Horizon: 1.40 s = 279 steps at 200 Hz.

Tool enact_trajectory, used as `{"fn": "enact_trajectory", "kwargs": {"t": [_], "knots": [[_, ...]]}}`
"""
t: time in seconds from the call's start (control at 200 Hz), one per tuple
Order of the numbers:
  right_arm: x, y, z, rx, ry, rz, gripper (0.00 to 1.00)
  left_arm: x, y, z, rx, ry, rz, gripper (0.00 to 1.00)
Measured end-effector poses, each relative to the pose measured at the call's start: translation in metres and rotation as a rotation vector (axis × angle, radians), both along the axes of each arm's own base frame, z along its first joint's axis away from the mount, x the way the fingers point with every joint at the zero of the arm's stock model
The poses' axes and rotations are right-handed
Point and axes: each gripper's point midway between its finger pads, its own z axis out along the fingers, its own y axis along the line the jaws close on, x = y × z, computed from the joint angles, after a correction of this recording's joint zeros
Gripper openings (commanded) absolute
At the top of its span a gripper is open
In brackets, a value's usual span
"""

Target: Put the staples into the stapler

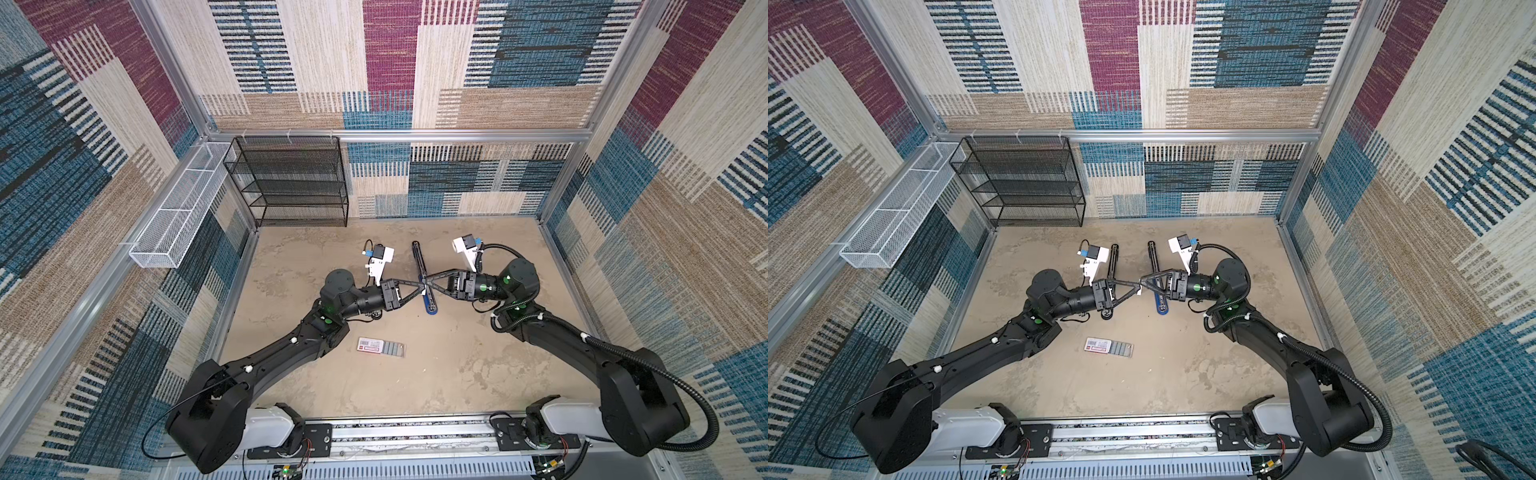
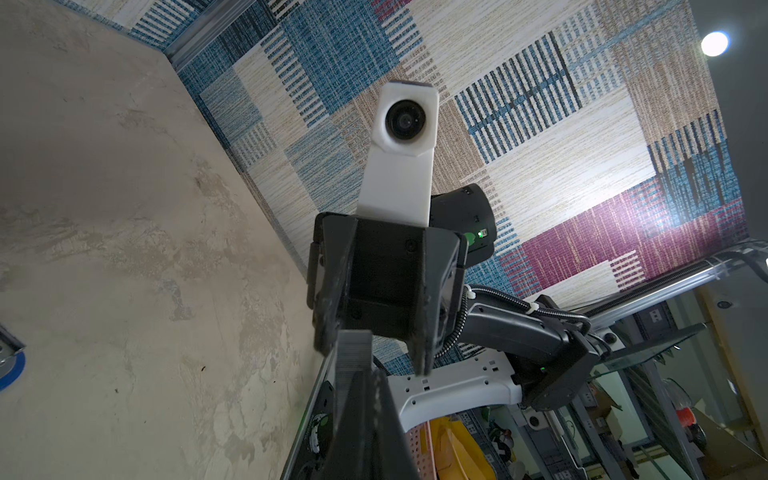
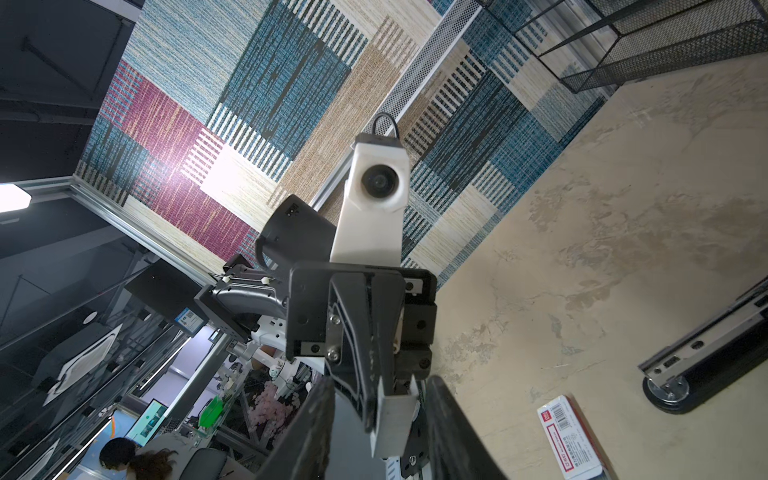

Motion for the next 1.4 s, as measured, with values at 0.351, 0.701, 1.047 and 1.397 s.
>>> {"fn": "enact_trajectory", "kwargs": {"t": [0.351, 0.701, 1.047, 1.397], "knots": [[-0.001, 0.001, 0.0, 0.001, 0.007, 0.003, 0.25, 0.0, 0.0, 0.001, -0.003, -0.004, -0.001, 0.0], [0.001, 0.001, -0.001, 0.002, 0.013, -0.005, 0.17, -0.001, 0.0, 0.002, -0.006, -0.009, -0.003, 0.0], [0.0, 0.002, -0.003, 0.0, 0.017, -0.003, 0.16, -0.001, 0.0, 0.003, -0.011, -0.001, -0.002, 0.27], [0.006, 0.0, 0.003, -0.024, -0.013, -0.031, 0.16, 0.001, 0.023, 0.002, 0.01, 0.014, 0.079, 0.31]]}}
